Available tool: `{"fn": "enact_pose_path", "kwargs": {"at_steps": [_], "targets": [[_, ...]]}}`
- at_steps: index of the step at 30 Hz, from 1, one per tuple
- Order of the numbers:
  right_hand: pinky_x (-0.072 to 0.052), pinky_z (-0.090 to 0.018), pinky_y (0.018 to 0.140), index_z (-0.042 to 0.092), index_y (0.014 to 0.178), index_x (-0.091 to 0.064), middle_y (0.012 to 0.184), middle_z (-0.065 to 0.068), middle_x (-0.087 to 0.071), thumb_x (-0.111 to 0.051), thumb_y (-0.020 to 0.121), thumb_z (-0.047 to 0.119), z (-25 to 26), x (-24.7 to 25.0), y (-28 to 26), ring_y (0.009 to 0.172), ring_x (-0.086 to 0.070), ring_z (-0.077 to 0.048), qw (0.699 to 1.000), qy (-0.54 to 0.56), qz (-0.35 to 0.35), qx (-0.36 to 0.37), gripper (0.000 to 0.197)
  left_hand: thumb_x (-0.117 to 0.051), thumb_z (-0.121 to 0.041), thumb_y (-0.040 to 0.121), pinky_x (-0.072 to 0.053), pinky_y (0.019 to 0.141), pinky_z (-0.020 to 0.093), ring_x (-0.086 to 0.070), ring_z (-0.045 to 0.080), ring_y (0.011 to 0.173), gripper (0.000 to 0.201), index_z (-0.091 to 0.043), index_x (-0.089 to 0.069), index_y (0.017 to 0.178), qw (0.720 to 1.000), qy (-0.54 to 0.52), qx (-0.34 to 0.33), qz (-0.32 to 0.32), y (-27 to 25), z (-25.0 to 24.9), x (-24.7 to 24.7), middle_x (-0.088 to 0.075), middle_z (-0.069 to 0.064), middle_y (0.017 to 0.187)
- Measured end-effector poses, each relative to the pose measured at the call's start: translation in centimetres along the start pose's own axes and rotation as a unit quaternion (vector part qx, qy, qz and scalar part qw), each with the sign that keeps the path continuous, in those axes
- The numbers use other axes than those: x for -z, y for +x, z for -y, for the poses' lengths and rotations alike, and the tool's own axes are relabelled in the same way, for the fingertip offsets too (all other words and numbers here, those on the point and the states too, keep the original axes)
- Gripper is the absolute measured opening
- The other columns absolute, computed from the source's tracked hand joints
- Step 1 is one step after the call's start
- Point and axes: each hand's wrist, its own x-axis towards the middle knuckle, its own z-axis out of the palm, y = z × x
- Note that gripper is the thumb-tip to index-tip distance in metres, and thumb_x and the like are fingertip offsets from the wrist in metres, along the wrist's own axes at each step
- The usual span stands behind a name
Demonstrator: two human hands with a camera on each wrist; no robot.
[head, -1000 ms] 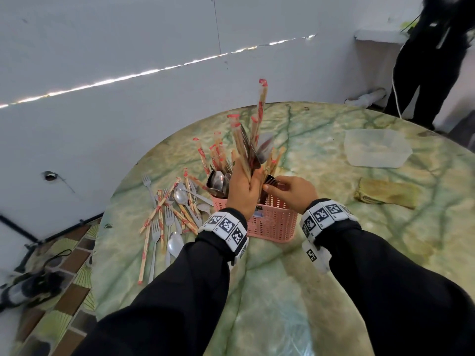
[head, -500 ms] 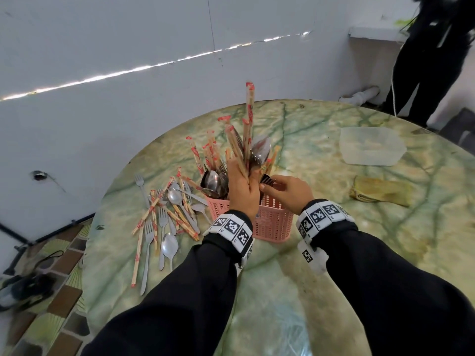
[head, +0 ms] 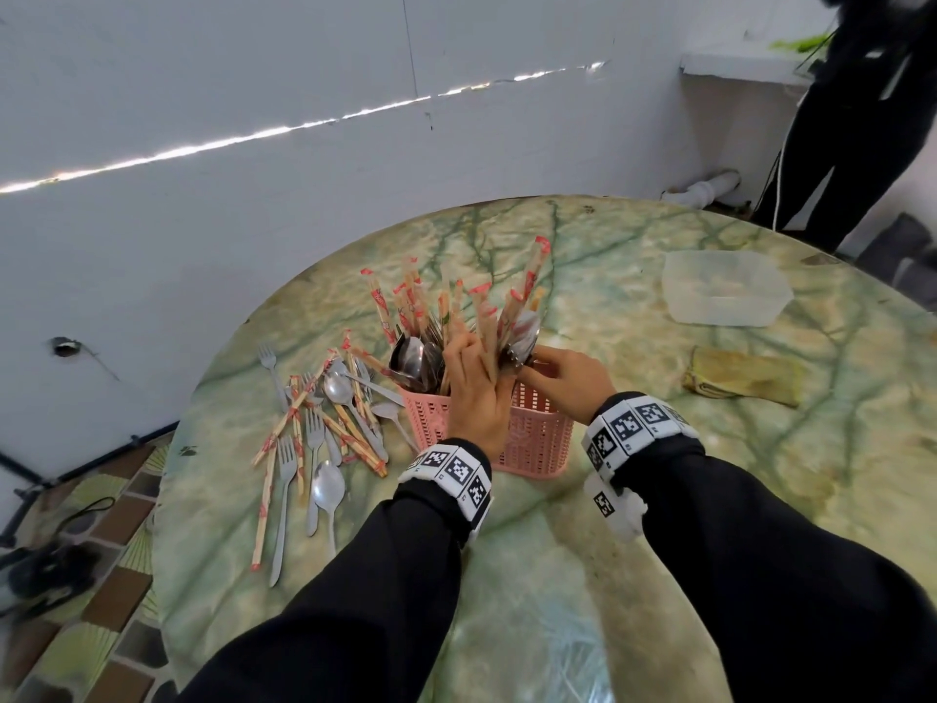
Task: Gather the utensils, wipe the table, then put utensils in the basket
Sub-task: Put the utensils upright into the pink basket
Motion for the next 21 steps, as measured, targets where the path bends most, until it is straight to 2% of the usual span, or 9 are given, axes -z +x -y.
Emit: {"fn": "enact_pose_path", "kwargs": {"at_steps": [2, 3, 5, 7, 9, 12, 16, 18, 21], "targets": [[-0.042, -0.028, 0.077, 0.026, 0.114, -0.064, 0.104, -0.001, -0.069, -0.050, 0.090, 0.048, 0.0, 0.3, 0.0, 0.098, -0.061, -0.019, 1.000, -0.004, 0.021, -0.004, 0.036, -0.040, -0.017, 0.088, -0.020, 0.114, 0.025, -0.031, 0.026, 0.127, 0.039, -0.025, -0.025, 0.123, 1.000, 0.003, -0.016, -0.014, -0.3, 0.2, 0.0, -0.031, 0.021, 0.126], [-0.043, -0.030, 0.084, 0.026, 0.116, -0.063, 0.107, -0.001, -0.068, -0.051, 0.090, 0.044, -0.1, 0.5, 0.0, 0.102, -0.061, -0.020, 0.999, -0.001, 0.037, -0.006, 0.033, -0.041, -0.015, 0.087, -0.018, 0.110, 0.019, -0.030, 0.022, 0.122, 0.039, -0.025, -0.025, 0.122, 0.999, 0.012, -0.021, -0.021, -0.4, 0.2, 0.0, -0.033, 0.023, 0.125], [-0.043, -0.034, 0.097, 0.026, 0.120, -0.060, 0.116, 0.000, -0.066, -0.055, 0.086, 0.036, -0.3, 1.0, 0.1, 0.109, -0.059, -0.020, 0.996, 0.027, 0.083, -0.014, 0.036, -0.043, -0.015, 0.086, -0.025, 0.105, 0.021, -0.034, 0.022, 0.114, 0.031, -0.016, -0.033, 0.115, 0.999, 0.033, -0.017, -0.026, -0.7, 0.5, -0.2, -0.040, 0.031, 0.118], [-0.038, -0.042, 0.105, 0.029, 0.130, -0.050, 0.120, 0.003, -0.063, -0.058, 0.068, 0.045, -0.3, 1.5, 0.0, 0.114, -0.057, -0.020, 0.990, 0.057, 0.129, -0.013, 0.065, -0.046, -0.018, 0.084, -0.035, 0.104, 0.035, -0.039, 0.025, 0.113, 0.029, -0.007, -0.042, 0.110, 0.999, 0.045, 0.006, -0.019, -0.8, 1.0, -0.3, -0.041, 0.029, 0.117], [-0.024, -0.051, 0.113, 0.032, 0.143, -0.030, 0.128, 0.005, -0.056, -0.056, 0.051, 0.050, -0.4, 1.8, 0.0, 0.123, -0.050, -0.020, 0.986, 0.051, 0.160, -0.013, 0.097, -0.055, -0.021, 0.082, -0.039, 0.105, 0.043, -0.040, 0.026, 0.119, 0.039, 0.000, -0.049, 0.114, 0.998, 0.049, 0.039, 0.012, -0.7, 0.9, 0.1, -0.038, 0.020, 0.123], [0.005, -0.057, 0.115, 0.035, 0.148, 0.001, 0.150, 0.003, -0.034, -0.055, 0.037, 0.059, -0.2, 2.4, -0.5, 0.139, -0.031, -0.017, 0.983, 0.051, 0.177, -0.004, 0.126, -0.073, -0.028, 0.076, -0.036, 0.109, 0.033, -0.035, 0.023, 0.130, 0.062, 0.000, -0.047, 0.124, 0.994, 0.074, 0.055, 0.053, -0.5, 0.5, 1.1, -0.033, 0.011, 0.130], [0.015, -0.056, 0.112, 0.028, 0.146, 0.019, 0.156, 0.002, -0.019, -0.063, 0.036, 0.069, 1.7, 2.6, -1.9, 0.144, -0.014, -0.013, 0.986, 0.112, 0.118, 0.028, 0.143, -0.070, -0.019, 0.078, -0.039, 0.102, 0.023, -0.041, 0.021, 0.127, 0.061, -0.001, -0.045, 0.130, 0.991, 0.077, 0.053, 0.091, -0.3, -0.2, 2.4, -0.030, 0.008, 0.138], [0.014, -0.054, 0.113, 0.028, 0.145, 0.021, 0.156, 0.003, -0.017, -0.073, 0.044, 0.063, 2.8, 1.9, -2.3, 0.145, -0.014, -0.012, 0.986, 0.151, 0.055, 0.041, 0.143, -0.061, -0.012, 0.083, -0.046, 0.094, 0.027, -0.051, 0.020, 0.115, 0.047, -0.005, -0.049, 0.128, 0.990, 0.092, 0.041, 0.097, -0.2, -0.7, 3.0, -0.033, 0.005, 0.137], [0.008, -0.052, 0.114, 0.028, 0.146, 0.016, 0.155, 0.005, -0.022, -0.080, 0.058, 0.052, 4.1, 0.9, -2.6, 0.143, -0.019, -0.010, 0.980, 0.189, -0.021, 0.053, 0.133, -0.059, -0.011, 0.085, -0.044, 0.079, 0.019, -0.055, 0.016, 0.099, 0.037, -0.011, -0.055, 0.121, 0.986, 0.124, 0.039, 0.108, -0.1, -1.2, 3.7, -0.035, 0.000, 0.132]]}}
